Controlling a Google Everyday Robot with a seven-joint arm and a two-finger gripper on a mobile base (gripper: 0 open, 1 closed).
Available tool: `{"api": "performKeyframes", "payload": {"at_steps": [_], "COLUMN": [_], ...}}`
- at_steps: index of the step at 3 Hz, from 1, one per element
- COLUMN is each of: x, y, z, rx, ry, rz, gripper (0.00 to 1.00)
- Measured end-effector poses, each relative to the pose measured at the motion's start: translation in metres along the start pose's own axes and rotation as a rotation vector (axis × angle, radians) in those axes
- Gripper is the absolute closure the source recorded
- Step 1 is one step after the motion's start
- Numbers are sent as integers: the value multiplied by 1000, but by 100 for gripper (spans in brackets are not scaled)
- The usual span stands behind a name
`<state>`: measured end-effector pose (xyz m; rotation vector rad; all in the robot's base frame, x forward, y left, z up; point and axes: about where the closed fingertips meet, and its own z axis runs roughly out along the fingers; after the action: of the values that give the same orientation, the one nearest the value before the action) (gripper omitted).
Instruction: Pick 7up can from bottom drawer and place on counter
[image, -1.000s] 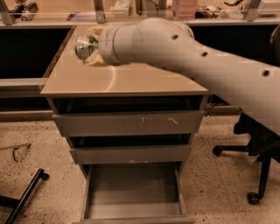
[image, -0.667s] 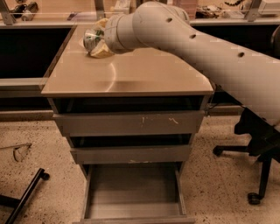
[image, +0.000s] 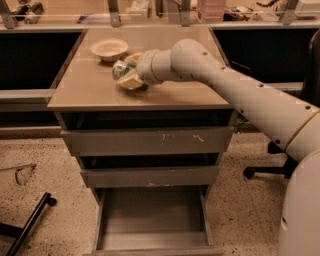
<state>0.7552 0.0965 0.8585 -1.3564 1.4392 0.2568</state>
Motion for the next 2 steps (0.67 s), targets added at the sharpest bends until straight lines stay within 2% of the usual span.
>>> {"api": "performKeyframes", "payload": {"at_steps": [1, 2], "x": [11, 5], "y": [6, 2], "z": [2, -1], "rx": [-12, -12], "ry": [-19, -19], "rz": [59, 59], "gripper": [100, 81]}}
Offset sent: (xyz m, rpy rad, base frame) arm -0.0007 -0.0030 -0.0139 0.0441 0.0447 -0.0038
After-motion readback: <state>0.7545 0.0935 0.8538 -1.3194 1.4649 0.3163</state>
